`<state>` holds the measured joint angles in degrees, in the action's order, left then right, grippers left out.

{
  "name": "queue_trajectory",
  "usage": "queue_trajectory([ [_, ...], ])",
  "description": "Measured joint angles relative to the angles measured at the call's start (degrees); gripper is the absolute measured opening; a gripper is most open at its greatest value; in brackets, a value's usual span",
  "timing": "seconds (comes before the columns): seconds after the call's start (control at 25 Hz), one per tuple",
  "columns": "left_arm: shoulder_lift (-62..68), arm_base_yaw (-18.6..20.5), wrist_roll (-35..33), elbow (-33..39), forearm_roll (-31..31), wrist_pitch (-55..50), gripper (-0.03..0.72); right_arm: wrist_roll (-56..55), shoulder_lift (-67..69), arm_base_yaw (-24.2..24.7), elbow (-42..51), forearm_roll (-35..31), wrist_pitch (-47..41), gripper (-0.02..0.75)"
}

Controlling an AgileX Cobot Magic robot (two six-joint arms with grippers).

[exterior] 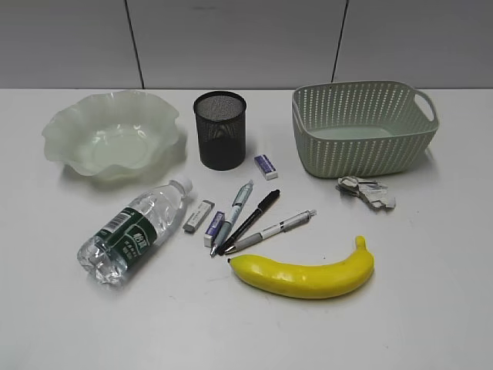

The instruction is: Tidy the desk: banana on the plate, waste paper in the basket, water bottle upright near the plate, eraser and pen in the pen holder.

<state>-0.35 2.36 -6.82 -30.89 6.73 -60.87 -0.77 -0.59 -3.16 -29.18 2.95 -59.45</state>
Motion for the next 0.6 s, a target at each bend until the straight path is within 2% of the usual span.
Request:
queue_trajectory([
  [0.6,0.0,0.0,0.0,0.0,0.0,0.0,0.308,0.0,0.0,0.0,0.0,0.0,0.0,0.362],
])
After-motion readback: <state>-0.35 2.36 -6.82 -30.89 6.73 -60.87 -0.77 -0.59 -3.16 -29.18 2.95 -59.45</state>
